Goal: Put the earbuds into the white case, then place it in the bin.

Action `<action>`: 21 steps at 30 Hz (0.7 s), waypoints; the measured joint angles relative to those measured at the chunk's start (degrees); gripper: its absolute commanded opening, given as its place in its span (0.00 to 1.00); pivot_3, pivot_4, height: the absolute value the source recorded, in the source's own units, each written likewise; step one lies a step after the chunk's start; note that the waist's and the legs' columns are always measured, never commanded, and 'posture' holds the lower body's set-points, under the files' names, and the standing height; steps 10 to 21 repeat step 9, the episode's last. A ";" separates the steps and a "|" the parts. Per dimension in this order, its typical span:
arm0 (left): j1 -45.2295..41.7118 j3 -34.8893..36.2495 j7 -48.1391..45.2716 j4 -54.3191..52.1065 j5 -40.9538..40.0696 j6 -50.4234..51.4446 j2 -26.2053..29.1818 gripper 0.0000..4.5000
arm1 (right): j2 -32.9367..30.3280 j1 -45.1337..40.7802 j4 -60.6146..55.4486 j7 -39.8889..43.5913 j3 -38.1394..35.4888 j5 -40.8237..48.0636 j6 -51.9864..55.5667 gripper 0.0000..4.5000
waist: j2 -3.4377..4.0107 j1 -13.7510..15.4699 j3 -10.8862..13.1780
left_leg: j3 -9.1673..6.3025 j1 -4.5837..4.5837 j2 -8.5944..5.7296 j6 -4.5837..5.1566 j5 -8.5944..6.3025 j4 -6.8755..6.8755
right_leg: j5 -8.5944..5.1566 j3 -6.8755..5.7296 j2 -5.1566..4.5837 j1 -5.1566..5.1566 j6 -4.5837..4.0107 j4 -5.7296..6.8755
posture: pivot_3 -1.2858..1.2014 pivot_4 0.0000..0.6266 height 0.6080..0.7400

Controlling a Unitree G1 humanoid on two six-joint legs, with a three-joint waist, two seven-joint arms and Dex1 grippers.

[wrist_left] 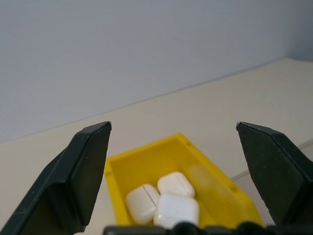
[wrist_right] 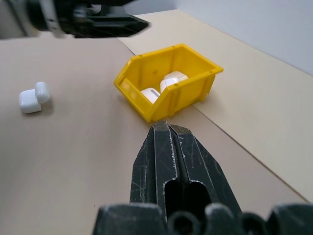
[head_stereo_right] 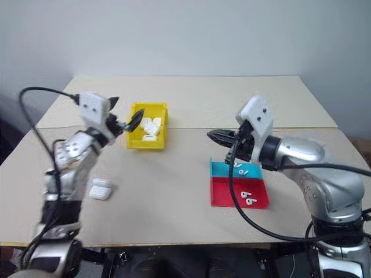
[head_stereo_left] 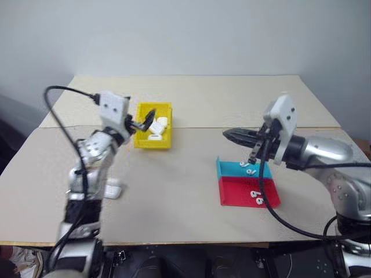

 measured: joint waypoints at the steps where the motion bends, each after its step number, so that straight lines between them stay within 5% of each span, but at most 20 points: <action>1: 2.64 1.05 -1.94 -3.57 -1.63 0.83 1.93 0.99 | -0.01 1.76 -0.12 0.28 -0.27 -0.32 -1.28 0.00 | 0.00 0.00 0.00 | -0.01 0.04 -0.01 0.01 -0.01 0.02 | 0.00 0.00 0.00 0.05 0.00 0.00 | 0.52 0.24 1.00; 9: 22.04 16.73 -9.75 -29.05 -24.25 17.07 12.88 0.99 | -1.77 11.02 -1.17 5.66 -2.43 -0.60 -8.44 0.00 | 0.00 0.54 0.00 | -0.06 0.27 0.00 0.06 -0.05 -0.03 | -0.03 0.08 0.00 0.19 0.01 0.02 | 0.52 0.24 1.00; 21: 22.04 16.73 -9.75 -29.05 -24.25 17.07 12.88 0.99 | -1.77 11.02 -1.17 5.66 -2.43 -0.60 -8.44 0.00 | 0.00 0.54 0.00 | -0.06 0.27 0.00 0.06 -0.05 -0.03 | -0.03 0.08 0.00 0.19 0.01 0.02 | 0.52 0.24 1.00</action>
